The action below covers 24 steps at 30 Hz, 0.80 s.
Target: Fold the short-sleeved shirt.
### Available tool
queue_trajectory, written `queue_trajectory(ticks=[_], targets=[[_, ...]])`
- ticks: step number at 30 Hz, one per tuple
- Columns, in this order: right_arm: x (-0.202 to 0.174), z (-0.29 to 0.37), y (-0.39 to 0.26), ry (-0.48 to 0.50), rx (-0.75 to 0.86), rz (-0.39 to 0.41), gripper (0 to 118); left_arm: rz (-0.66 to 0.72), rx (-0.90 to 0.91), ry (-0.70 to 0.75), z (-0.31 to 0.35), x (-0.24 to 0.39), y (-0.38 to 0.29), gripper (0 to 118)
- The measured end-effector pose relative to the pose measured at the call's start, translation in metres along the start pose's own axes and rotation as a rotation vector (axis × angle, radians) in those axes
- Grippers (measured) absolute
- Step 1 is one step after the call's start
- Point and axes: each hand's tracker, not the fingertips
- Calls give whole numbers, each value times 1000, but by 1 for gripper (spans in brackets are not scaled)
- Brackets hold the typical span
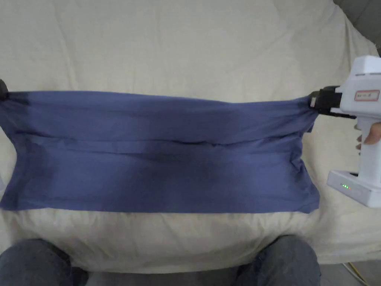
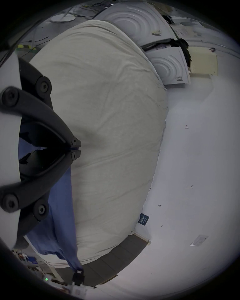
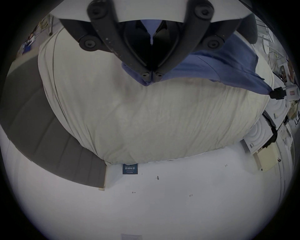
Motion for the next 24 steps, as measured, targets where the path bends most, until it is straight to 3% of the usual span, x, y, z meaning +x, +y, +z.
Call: queue_trajectory(ticks=[3,5,6,8,9,10,12,13,14,18,24], targets=[[3,12,-49,-1,-27,-41,3,37,-37,21,8,-6,-38,1],[2,12,-82,-6,-64,-94,3,94,-90,46,7,-9,-65,7],[2,10,-98,-11,-81,-122,3,114,-122,55,5,-11,-78,18],[4,8,-121,-21,-116,-166,10,114,-157,100,0,-12,-100,68],[4,7,-130,-24,-123,-188,25,109,-160,110,2,-12,-107,84],[3,8,-136,-33,-127,-194,58,113,-161,114,2,-12,-114,98],[6,10,-138,-94,-127,-182,98,125,-148,114,9,-10,-115,112],[5,14,-135,-123,-111,-174,110,133,-134,112,14,-8,-112,114],[3,20,-131,-129,-67,-165,112,137,-84,92,21,-5,-105,114],[0,58,-96,-105,146,-115,113,31,170,85,59,20,-72,114],[-36,120,-62,-128,457,44,118,-232,494,129,107,71,-51,118]])
